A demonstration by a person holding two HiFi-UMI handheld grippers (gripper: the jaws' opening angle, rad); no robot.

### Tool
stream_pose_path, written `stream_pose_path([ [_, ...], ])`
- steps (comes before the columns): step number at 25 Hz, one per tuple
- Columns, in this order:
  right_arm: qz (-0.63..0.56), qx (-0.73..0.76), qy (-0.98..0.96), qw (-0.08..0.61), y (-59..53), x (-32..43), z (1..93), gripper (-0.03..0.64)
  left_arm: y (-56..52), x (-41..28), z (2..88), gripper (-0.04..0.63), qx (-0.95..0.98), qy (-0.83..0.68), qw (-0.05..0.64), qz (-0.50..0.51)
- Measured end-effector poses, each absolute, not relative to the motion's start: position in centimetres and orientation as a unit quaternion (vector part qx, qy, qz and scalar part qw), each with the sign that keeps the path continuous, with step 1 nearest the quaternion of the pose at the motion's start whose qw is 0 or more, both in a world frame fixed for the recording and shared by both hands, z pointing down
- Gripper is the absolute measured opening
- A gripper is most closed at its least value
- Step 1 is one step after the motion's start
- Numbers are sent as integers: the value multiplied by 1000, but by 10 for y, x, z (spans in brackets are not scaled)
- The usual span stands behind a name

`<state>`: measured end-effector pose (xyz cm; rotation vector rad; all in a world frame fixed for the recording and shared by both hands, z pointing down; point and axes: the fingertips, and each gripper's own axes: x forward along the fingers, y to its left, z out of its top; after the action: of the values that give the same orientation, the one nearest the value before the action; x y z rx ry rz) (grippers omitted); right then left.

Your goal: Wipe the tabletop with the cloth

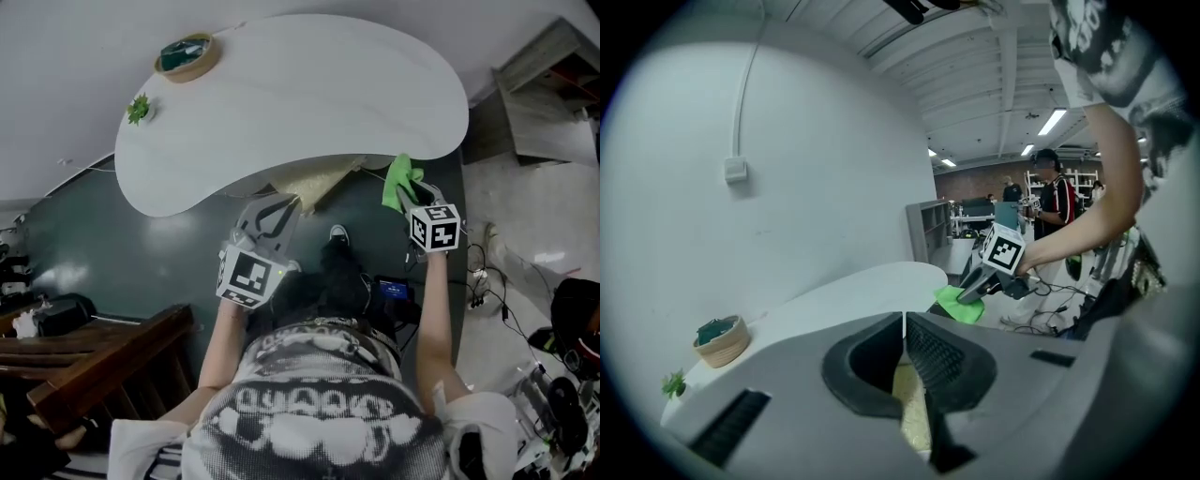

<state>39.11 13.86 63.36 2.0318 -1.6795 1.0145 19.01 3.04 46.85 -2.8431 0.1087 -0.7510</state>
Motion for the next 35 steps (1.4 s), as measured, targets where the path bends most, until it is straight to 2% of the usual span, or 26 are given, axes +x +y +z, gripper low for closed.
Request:
stream_pose_path([
  [7, 352, 731, -568, 139, 154, 316, 610, 117, 32, 126, 466, 11, -964, 20, 105, -244],
  [13, 342, 743, -562, 125, 152, 223, 589, 117, 25, 46, 459, 11, -962, -2, 139, -235],
  [20, 330, 746, -566, 119, 154, 128, 572, 117, 26, -24, 456, 11, -965, -15, 146, -219],
  [26, 317, 751, -569, 111, 161, 81, 550, 117, 40, -50, 457, 11, -969, -32, 131, -208],
  [35, 298, 758, -571, 102, 180, 55, 526, 117, 68, -51, 458, 11, -971, -58, 123, -196],
])
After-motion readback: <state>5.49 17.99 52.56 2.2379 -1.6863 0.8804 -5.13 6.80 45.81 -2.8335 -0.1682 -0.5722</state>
